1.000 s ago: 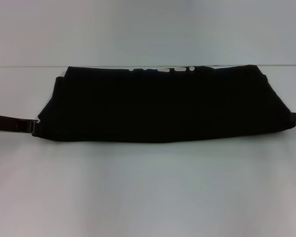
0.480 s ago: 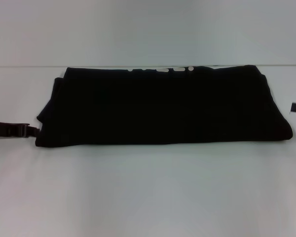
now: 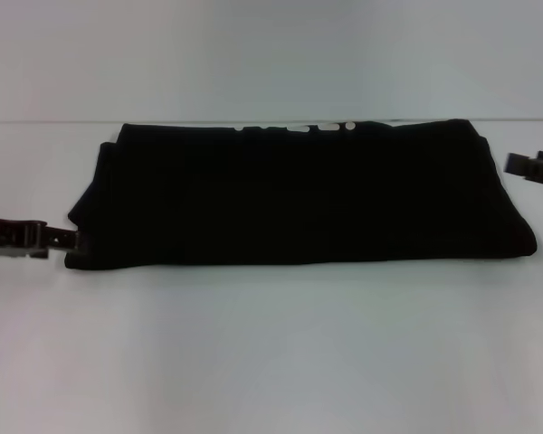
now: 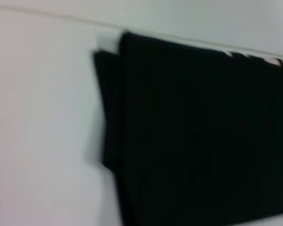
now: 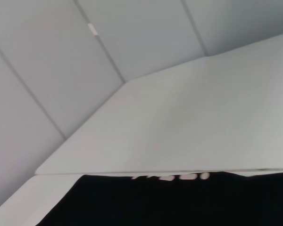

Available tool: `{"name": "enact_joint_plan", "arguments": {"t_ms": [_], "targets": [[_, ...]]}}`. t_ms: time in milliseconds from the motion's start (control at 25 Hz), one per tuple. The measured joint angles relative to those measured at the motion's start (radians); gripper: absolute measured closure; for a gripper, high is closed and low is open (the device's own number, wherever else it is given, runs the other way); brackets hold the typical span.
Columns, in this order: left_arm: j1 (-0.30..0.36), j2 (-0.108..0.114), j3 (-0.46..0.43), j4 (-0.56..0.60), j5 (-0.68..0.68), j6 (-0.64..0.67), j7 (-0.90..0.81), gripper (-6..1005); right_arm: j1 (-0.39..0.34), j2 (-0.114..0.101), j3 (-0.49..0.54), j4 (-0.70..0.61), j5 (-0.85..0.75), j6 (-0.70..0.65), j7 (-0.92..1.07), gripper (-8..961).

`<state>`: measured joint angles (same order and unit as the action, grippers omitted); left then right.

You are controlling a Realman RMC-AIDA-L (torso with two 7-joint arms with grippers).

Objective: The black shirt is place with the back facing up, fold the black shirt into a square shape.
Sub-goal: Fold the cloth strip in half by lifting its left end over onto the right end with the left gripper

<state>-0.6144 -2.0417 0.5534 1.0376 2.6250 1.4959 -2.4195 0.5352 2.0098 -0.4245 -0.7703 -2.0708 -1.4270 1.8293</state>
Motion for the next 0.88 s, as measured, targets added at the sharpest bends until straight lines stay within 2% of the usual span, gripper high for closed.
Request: {"name": "enact_joint_plan", "arguments": {"t_ms": [120,240,480,720,880], "targets": [[-0.030,0.027,-0.032,-0.075,-0.011,0.057,-0.037,348,0.026,-0.002,-0.001,0.036,0.000,0.010,-0.041,196],[-0.047,0.037,-0.061,-0.146,-0.021,0.067,-0.057,127,0.053,-0.003,-0.002,0.054,0.000,0.018,-0.069,114],[-0.062,0.039,-0.073,-0.222,-0.068,0.071,-0.113,104,0.093,-0.018,-0.009,0.055,-0.006,0.024,-0.071,34],[-0.065,0.048,-0.089,-0.311,-0.107,0.081,-0.172,107,0.103,-0.026,-0.067,0.061,-0.008,0.045,-0.085,38],[-0.069,0.048,-0.124,-0.344,-0.128,0.073,-0.213,108,0.110,-0.027,-0.077,0.058,-0.001,-0.027,-0.145,38]]}}
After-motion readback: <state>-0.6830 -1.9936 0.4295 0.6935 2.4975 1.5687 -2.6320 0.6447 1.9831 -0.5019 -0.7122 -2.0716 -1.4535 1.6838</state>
